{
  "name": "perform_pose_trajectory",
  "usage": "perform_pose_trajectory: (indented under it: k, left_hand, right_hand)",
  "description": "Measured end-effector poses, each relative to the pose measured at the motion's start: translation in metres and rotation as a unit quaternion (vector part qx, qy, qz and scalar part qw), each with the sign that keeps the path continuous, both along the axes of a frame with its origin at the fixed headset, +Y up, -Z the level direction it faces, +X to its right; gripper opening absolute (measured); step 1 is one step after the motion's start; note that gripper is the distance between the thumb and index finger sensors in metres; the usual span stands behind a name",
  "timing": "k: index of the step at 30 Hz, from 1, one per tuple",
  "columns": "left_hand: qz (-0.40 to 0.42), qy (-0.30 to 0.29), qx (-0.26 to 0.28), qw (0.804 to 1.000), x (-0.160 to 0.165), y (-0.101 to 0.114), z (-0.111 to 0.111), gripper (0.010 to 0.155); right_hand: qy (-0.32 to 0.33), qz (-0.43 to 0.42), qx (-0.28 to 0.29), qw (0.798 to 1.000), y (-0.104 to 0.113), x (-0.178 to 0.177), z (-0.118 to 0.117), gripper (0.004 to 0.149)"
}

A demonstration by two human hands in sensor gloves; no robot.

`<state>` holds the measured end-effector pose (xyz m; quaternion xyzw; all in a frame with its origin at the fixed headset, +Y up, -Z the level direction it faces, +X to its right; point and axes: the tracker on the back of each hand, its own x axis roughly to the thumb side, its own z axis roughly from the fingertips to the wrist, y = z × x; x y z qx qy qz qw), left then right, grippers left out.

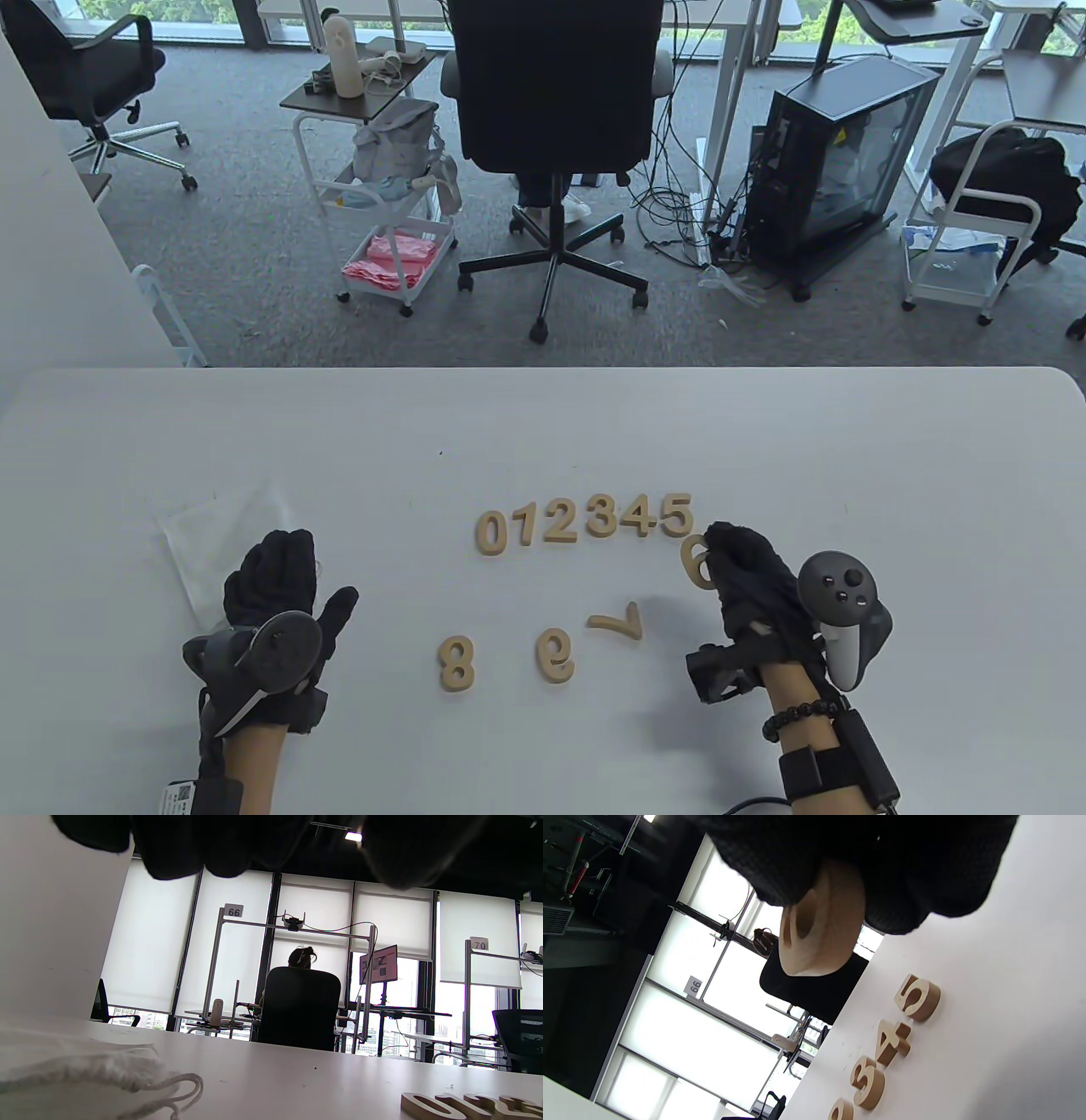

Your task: Empty bag and arrange number blocks in order

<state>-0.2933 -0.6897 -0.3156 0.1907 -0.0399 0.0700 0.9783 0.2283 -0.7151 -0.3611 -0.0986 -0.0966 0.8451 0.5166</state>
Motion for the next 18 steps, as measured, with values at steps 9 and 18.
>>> perform_pose_trajectory:
  k: [9, 18]
  left_hand:
    - [-0.003, -0.001, 0.005, 1.000, 0.000, 0.000, 0.000, 0.083]
    - [-0.002, 0.001, 0.006, 1.000, 0.000, 0.001, -0.001, 0.083]
  right_hand:
    - [-0.043, 0.065, -0.064, 0.995, -0.008, 0.025, -0.041, 0.051]
    - [-0.086, 0.179, -0.114, 0.973, 0.000, 0.017, -0.091, 0.052]
